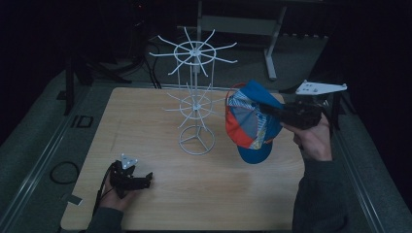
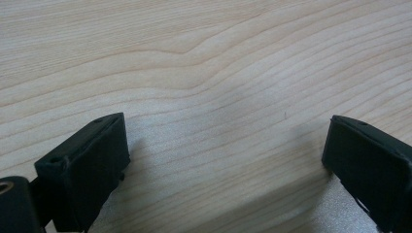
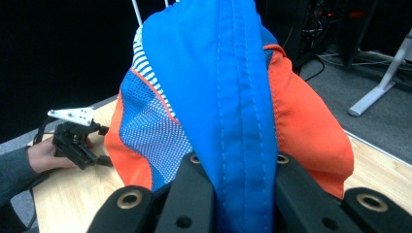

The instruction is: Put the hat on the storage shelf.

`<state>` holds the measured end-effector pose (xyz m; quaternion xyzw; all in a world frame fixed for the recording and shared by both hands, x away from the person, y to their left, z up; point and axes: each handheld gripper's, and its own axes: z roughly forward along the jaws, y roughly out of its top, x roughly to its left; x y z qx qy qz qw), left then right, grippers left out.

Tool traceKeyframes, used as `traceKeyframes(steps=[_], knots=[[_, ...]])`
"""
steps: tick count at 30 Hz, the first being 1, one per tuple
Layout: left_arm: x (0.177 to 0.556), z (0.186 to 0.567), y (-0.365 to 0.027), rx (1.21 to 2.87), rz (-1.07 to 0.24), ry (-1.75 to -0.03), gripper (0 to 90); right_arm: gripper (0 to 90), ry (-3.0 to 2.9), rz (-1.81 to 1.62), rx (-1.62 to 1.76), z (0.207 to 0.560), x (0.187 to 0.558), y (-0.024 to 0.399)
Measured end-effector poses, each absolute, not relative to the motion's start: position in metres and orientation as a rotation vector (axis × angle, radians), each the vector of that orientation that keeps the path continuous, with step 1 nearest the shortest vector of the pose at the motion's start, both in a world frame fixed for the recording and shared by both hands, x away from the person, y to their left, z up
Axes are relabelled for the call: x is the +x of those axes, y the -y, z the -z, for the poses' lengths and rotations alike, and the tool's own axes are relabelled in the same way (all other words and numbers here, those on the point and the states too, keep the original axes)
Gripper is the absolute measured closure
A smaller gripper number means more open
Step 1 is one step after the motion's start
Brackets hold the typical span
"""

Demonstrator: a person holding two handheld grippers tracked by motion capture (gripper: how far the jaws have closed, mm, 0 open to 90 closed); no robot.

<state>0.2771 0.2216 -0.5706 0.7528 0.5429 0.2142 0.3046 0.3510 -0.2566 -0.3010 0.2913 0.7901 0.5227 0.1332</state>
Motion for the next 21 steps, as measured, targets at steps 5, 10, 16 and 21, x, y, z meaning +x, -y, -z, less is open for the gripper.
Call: traceKeyframes(steps=[5, 10, 16, 21], knots=[[0.277, 0.571, -0.222, 1.993, -0.568, -1.438, 3.1, 87.7, -2.281, -1.531, 0.837, 0.297, 0.353, 0.257], [0.277, 0.571, -0.222, 1.993, -0.567, -1.438, 3.1, 87.8, -2.27, -1.544, 0.828, 0.293, 0.354, 0.256], [0.277, 0.571, -0.222, 1.994, -0.568, -1.437, 3.1, 87.7, -2.255, -1.559, 0.818, 0.285, 0.355, 0.256], [0.277, 0.571, -0.222, 1.993, -0.567, -1.438, 3.1, 87.8, -2.247, -1.562, 0.812, 0.28, 0.356, 0.256]])
